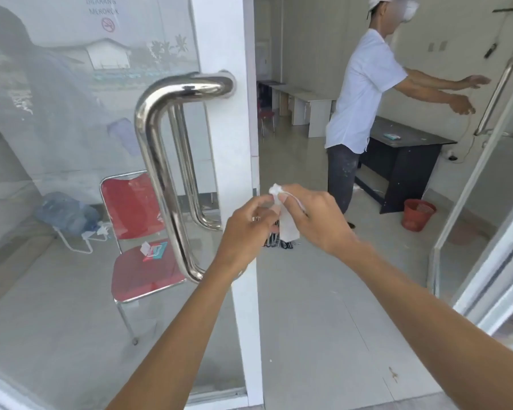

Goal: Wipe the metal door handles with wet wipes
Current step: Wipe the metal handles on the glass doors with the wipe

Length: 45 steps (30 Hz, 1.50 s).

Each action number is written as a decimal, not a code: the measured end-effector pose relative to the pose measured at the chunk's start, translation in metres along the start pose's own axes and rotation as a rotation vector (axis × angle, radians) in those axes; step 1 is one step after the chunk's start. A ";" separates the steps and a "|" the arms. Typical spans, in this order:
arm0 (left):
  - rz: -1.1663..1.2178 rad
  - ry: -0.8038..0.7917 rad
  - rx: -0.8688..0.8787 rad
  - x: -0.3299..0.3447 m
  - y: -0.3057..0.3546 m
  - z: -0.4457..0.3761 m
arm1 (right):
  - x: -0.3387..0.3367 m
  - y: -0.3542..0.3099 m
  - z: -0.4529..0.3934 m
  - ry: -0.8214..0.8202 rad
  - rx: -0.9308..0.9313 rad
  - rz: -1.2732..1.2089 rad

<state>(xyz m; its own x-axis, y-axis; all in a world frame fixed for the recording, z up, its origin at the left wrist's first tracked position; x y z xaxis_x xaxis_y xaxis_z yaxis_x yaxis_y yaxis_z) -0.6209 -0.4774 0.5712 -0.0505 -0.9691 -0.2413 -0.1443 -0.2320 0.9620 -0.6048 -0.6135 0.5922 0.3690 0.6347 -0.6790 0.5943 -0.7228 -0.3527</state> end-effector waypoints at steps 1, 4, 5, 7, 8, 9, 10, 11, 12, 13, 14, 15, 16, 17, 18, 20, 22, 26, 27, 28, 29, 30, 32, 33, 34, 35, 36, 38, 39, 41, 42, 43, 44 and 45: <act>0.002 -0.013 -0.039 0.015 -0.009 -0.001 | 0.002 0.016 0.011 -0.020 0.028 -0.026; -0.033 -0.042 -0.117 0.053 -0.032 -0.008 | 0.006 0.056 0.037 -0.045 0.093 -0.096; -0.039 -0.044 -0.147 0.064 -0.040 -0.010 | 0.008 0.068 0.044 -0.063 0.119 -0.121; -0.033 -0.042 -0.200 0.085 -0.055 -0.015 | 0.011 0.089 0.054 -0.100 0.155 -0.153; -0.035 -0.038 -0.231 0.097 -0.065 -0.018 | 0.014 0.102 0.060 -0.118 0.170 -0.159; -0.039 -0.037 -0.252 0.105 -0.072 -0.021 | 0.016 0.112 0.064 -0.120 0.179 -0.162; -0.049 -0.034 -0.264 0.110 -0.078 -0.024 | 0.019 0.119 0.067 -0.127 0.188 -0.171; -0.057 -0.031 -0.283 0.119 -0.084 -0.029 | 0.023 0.130 0.070 -0.142 0.205 -0.188; -0.063 -0.030 -0.291 0.124 -0.088 -0.033 | 0.026 0.138 0.071 -0.151 0.219 -0.208; -0.063 -0.027 -0.310 0.131 -0.094 -0.042 | 0.030 0.151 0.072 -0.159 0.239 -0.228; -0.055 -0.017 -0.332 0.134 -0.100 -0.048 | 0.034 0.160 0.072 -0.165 0.261 -0.243; -0.046 0.002 -0.352 0.137 -0.106 -0.055 | 0.038 0.169 0.072 -0.175 0.280 -0.249; -0.036 0.024 -0.375 0.142 -0.115 -0.066 | 0.043 0.182 0.072 -0.195 0.300 -0.253; -0.024 0.048 -0.398 0.150 -0.124 -0.081 | 0.049 0.200 0.071 -0.213 0.316 -0.253; -0.005 0.073 -0.417 0.152 -0.130 -0.089 | 0.053 0.208 0.070 -0.234 0.325 -0.259; 0.040 0.087 -0.454 0.162 -0.143 -0.113 | 0.062 0.231 0.064 -0.268 0.344 -0.256; 0.075 0.069 -0.488 0.178 -0.157 -0.146 | 0.072 0.264 0.049 -0.288 0.359 -0.248; 0.113 0.096 -0.509 0.190 -0.181 -0.217 | 0.103 0.324 0.005 -0.321 0.412 -0.273; 0.109 0.121 -0.514 0.189 -0.186 -0.231 | 0.112 0.333 -0.005 -0.338 0.421 -0.292; 0.110 0.154 -0.504 0.186 -0.187 -0.249 | 0.121 0.343 -0.019 -0.349 0.420 -0.313; 0.111 0.191 -0.490 0.183 -0.187 -0.259 | 0.126 0.348 -0.028 -0.364 0.413 -0.327; 0.121 0.234 -0.483 0.179 -0.188 -0.270 | 0.133 0.354 -0.038 -0.373 0.396 -0.347; 0.133 0.283 -0.487 0.174 -0.194 -0.284 | 0.144 0.364 -0.053 -0.382 0.394 -0.395; 0.127 0.302 -0.490 0.171 -0.195 -0.292 | 0.150 0.372 -0.061 -0.398 0.411 -0.425; 0.115 0.314 -0.493 0.169 -0.198 -0.301 | 0.158 0.379 -0.068 -0.414 0.427 -0.455; 0.104 0.321 -0.502 0.167 -0.200 -0.306 | 0.164 0.384 -0.073 -0.430 0.449 -0.488; 0.097 0.335 -0.509 0.164 -0.203 -0.316 | 0.172 0.390 -0.083 -0.443 0.465 -0.524; 0.077 0.352 -0.527 0.159 -0.210 -0.333 | 0.187 0.400 -0.102 -0.459 0.471 -0.576; 0.077 0.358 -0.541 0.156 -0.213 -0.340 | 0.194 0.404 -0.110 -0.465 0.466 -0.601; 0.092 0.361 -0.573 0.152 -0.221 -0.354 | 0.209 0.411 -0.127 -0.478 0.444 -0.651; 0.092 0.365 -0.585 0.149 -0.225 -0.362 | 0.219 0.416 -0.135 -0.486 0.435 -0.675; 0.084 0.379 -0.596 0.145 -0.230 -0.370 | 0.231 0.422 -0.144 -0.506 0.427 -0.695; 0.062 0.381 -0.607 0.142 -0.233 -0.373 | 0.238 0.424 -0.147 -0.513 0.429 -0.713; 0.056 0.414 -0.615 0.137 -0.235 -0.379 | 0.248 0.428 -0.156 -0.536 0.423 -0.733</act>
<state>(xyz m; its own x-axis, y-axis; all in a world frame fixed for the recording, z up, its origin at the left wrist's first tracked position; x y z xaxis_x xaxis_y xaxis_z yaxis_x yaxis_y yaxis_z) -0.2190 -0.5875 0.3602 0.3525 -0.9048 -0.2387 0.4333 -0.0682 0.8987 -0.1477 -0.7226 0.3734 -0.4189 0.8309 -0.3662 0.2044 -0.3067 -0.9296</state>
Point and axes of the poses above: each hand's wrist, its own z-axis away from the middle knuckle, its own x-axis out of the palm, y = z × x, the point moved 7 cm from there along -z, towards the middle knuckle, and after that the axes turned 5 degrees about -x, right-handed, at the moved point
